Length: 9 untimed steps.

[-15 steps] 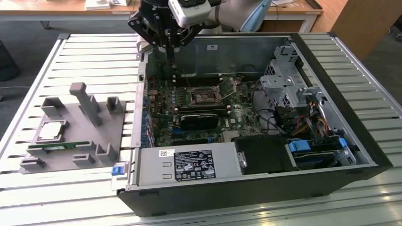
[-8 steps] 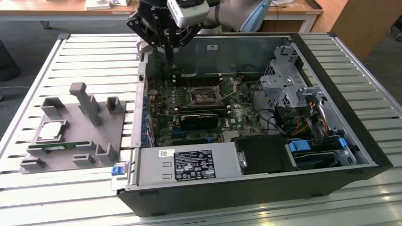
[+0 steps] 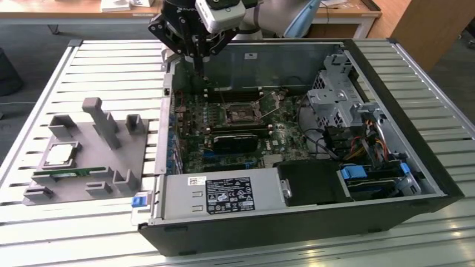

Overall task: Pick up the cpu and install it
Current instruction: 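Reach for the cpu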

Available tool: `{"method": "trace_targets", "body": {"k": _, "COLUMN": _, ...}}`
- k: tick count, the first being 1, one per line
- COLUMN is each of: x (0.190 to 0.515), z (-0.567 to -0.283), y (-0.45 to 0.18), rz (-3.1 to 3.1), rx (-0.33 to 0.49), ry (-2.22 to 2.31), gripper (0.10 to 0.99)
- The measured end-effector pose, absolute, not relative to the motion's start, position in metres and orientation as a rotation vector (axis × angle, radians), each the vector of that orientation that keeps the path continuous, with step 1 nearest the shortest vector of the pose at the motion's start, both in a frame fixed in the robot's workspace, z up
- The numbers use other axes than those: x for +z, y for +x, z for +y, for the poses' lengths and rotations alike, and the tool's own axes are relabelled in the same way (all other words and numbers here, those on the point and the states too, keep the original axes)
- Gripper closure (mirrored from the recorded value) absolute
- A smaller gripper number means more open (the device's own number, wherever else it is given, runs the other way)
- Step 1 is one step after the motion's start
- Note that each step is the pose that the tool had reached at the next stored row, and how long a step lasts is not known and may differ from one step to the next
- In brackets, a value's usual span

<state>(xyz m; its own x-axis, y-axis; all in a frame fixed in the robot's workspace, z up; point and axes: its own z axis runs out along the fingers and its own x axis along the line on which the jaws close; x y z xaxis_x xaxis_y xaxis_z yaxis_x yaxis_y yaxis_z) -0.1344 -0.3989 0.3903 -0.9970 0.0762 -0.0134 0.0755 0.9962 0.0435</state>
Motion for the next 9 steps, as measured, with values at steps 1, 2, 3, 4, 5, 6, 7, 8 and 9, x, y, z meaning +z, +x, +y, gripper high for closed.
{"method": "trace_targets", "body": {"k": 1, "x": 0.3902, "z": -0.399, "y": -0.1346, "rz": 3.124, "rx": 0.067, "ry": 0.119, "gripper": 0.98}}
{"method": "trace_targets", "body": {"k": 2, "x": 0.3901, "z": -0.399, "y": -0.1349, "rz": 3.124, "rx": 0.067, "ry": 0.119, "gripper": 0.98}}
{"method": "trace_targets", "body": {"k": 3, "x": 0.3901, "z": -0.399, "y": -0.1353, "rz": 3.124, "rx": 0.067, "ry": 0.119, "gripper": 0.98}}
{"method": "trace_targets", "body": {"k": 4, "x": 0.39, "z": -0.3989, "y": -0.1355, "rz": 3.124, "rx": 0.067, "ry": 0.119, "gripper": 0.98}}
{"method": "trace_targets", "body": {"k": 5, "x": 0.3899, "z": -0.3989, "y": -0.1357, "rz": 3.125, "rx": 0.067, "ry": 0.119, "gripper": 0.98}}
{"method": "trace_targets", "body": {"k": 6, "x": 0.3898, "z": -0.3989, "y": -0.1359, "rz": 3.125, "rx": 0.067, "ry": 0.119, "gripper": 0.98}}
{"method": "trace_targets", "body": {"k": 7, "x": 0.3897, "z": -0.3989, "y": -0.1361, "rz": 3.125, "rx": 0.067, "ry": 0.119, "gripper": 0.98}}
{"method": "trace_targets", "body": {"k": 8, "x": 0.3896, "z": -0.399, "y": -0.1363, "rz": 3.126, "rx": 0.067, "ry": 0.119, "gripper": 0.98}}
{"method": "trace_targets", "body": {"k": 9, "x": 0.3895, "z": -0.3989, "y": -0.1364, "rz": 3.126, "rx": 0.067, "ry": 0.119, "gripper": 0.98}}
